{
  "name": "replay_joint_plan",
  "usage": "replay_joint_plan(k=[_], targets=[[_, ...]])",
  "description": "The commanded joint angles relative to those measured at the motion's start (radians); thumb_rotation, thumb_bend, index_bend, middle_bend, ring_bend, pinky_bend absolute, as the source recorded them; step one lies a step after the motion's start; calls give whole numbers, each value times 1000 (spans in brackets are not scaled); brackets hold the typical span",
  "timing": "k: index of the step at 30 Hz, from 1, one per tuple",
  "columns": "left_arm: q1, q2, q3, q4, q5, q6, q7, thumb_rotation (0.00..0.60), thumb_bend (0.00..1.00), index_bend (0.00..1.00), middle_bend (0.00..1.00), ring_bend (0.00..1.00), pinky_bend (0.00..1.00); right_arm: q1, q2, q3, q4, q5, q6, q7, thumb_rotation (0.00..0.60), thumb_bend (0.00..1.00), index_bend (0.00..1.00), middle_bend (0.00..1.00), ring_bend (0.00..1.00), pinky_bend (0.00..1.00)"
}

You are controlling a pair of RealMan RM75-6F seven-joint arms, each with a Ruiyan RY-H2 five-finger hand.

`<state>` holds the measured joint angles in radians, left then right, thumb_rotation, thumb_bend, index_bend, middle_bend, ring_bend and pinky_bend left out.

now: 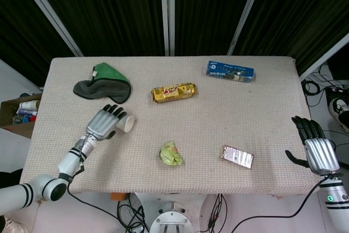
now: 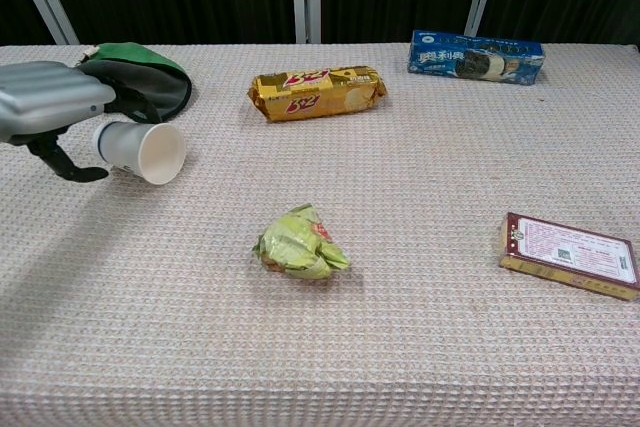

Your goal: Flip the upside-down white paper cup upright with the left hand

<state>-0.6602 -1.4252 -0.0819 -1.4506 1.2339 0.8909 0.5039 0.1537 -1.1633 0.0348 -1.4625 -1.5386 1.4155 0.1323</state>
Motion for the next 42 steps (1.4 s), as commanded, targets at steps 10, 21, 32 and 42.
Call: replay_joint_plan(k=[10, 21, 32, 42], targets=[[-87, -103, -38, 19, -216, -25, 135, 600, 310, 186, 142, 117, 279, -2, -16, -2, 31, 5, -8, 29, 600, 176, 21, 88, 31, 90], [3, -142, -121, 45, -159, 28, -332, 600, 339, 376, 316, 264, 462, -11, -16, -3, 49, 6, 0, 51, 600, 176, 20, 89, 30, 90], [131, -260, -149, 235, 55, 157, -1109, 600, 313, 350, 285, 251, 295, -3, -20, -1, 46, 0, -8, 44, 600, 176, 20, 90, 31, 90], [136, -345, -104, 463, 117, 180, -1187, 600, 227, 283, 195, 174, 236, -5, -15, 1, 35, 4, -6, 36, 600, 176, 20, 90, 31, 89]])
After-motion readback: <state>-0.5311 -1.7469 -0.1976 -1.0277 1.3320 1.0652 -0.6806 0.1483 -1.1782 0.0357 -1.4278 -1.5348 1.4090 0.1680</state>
